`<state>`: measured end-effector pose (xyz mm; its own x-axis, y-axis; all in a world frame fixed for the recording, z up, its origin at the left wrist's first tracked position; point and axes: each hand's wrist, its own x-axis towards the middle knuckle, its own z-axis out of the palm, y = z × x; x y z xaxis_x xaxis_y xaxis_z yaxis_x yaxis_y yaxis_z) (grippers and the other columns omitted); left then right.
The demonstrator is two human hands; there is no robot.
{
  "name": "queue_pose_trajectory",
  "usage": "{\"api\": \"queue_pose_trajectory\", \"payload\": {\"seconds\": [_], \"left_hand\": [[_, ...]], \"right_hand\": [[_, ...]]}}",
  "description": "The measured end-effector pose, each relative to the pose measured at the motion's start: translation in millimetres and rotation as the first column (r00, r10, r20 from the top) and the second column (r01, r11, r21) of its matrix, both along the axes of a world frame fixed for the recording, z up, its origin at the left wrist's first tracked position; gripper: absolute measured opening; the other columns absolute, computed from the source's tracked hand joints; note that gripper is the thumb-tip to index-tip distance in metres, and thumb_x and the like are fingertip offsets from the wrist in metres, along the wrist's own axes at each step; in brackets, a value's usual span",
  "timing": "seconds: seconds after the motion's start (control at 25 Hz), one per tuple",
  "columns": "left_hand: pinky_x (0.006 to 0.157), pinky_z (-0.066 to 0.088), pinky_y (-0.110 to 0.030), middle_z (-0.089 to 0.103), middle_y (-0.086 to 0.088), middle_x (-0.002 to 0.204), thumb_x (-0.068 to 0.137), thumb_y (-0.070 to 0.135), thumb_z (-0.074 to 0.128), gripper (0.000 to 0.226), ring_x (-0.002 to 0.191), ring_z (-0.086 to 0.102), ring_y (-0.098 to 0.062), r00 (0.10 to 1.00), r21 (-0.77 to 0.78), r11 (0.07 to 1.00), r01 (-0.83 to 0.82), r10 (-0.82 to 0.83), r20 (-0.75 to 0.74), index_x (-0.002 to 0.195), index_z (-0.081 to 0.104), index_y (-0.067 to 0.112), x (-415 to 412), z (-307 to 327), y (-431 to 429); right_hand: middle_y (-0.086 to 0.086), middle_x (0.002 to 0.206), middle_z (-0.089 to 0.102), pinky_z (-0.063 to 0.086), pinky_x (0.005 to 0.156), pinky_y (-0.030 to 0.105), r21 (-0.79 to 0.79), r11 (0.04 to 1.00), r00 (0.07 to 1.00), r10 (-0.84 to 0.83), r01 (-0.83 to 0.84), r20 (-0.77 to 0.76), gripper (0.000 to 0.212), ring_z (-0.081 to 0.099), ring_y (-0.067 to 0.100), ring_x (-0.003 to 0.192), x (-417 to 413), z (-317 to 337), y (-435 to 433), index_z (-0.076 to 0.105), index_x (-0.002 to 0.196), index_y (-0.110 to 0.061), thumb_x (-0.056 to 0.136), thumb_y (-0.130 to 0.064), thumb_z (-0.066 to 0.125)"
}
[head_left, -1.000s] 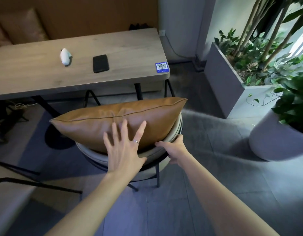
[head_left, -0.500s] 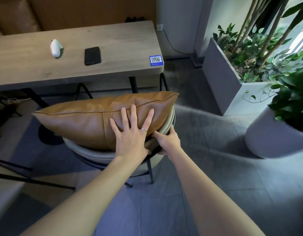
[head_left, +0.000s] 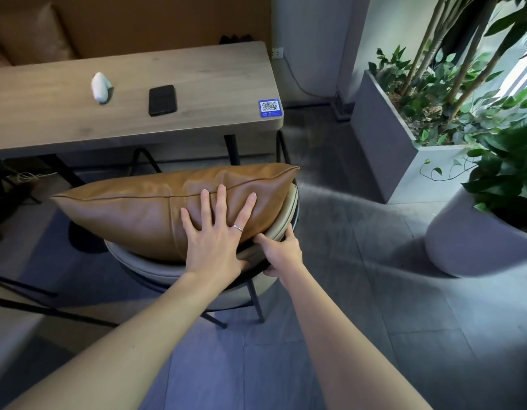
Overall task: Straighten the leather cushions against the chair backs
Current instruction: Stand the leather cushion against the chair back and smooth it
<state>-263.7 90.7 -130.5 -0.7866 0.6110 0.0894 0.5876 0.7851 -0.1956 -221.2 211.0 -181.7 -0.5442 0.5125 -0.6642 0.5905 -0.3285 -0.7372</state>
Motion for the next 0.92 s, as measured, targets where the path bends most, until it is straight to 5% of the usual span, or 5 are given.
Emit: {"api": "queue_pose_trajectory", "payload": {"seconds": [0.64, 0.92], "left_hand": [[0.114, 0.012, -0.069, -0.006, -0.017, 0.167, 0.065, 0.071, 0.076, 0.14, 0.151, -0.006, -0.044, 1.0, -0.012, 1.0, 0.006, -0.006, -0.018, 0.144, -0.036, 0.041, -24.0, -1.9, -13.6], [0.114, 0.012, -0.069, -0.007, -0.018, 0.166, 0.067, 0.072, 0.074, 0.139, 0.151, -0.005, -0.045, 1.0, -0.008, 1.0, 0.0, 0.0, -0.026, 0.143, -0.038, 0.04, -23.7, -3.0, -11.5]], "right_hand": [[0.0, 0.145, 0.052, 0.066, 0.065, 0.044, -0.055, 0.998, 0.999, -0.005, 0.003, -0.042, 0.105, 0.061, 0.036, 0.115, -16.3, -1.4, -10.5, 0.027, 0.155, -0.042, 0.066, -0.042, 0.081], [-0.001, 0.142, 0.056, 0.066, 0.058, 0.046, -0.043, 0.999, 0.998, -0.016, 0.014, -0.055, 0.126, 0.064, 0.039, 0.111, -18.3, -1.2, -12.6, 0.027, 0.154, -0.044, 0.039, -0.052, 0.078]]}}
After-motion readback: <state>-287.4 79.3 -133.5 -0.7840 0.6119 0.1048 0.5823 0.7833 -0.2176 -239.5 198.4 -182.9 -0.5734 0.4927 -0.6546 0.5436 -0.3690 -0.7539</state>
